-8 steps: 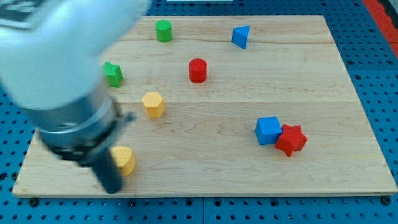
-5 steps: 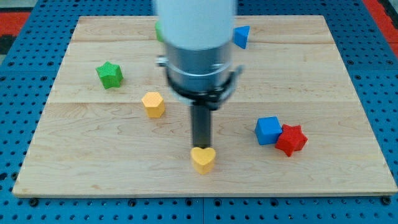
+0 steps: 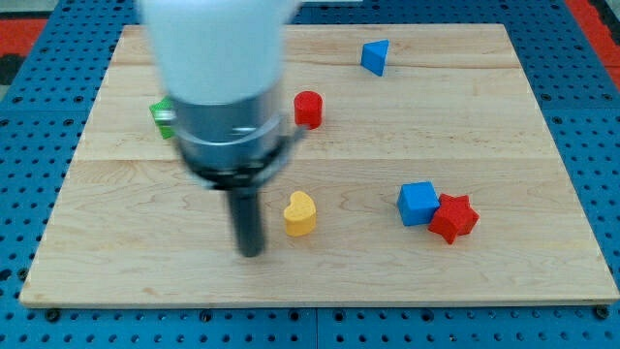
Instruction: Push the yellow heart into blue cube
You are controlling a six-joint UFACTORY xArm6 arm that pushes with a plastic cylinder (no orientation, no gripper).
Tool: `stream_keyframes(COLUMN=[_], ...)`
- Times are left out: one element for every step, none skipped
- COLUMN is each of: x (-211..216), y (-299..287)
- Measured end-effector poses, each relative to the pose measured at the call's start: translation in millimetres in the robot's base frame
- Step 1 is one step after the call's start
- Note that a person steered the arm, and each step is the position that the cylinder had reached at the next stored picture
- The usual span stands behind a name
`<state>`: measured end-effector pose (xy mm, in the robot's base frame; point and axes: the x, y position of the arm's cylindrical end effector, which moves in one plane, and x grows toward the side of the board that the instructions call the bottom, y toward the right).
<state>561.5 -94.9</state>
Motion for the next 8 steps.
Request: stream_keyframes(x=[-6.3,-16.5,-29.7,-43.9,-52.2,-75.6,-80.0,-73.9], y=[-28.9,33.3,112.8,69.6,97.1,79.8,108.5,157.0])
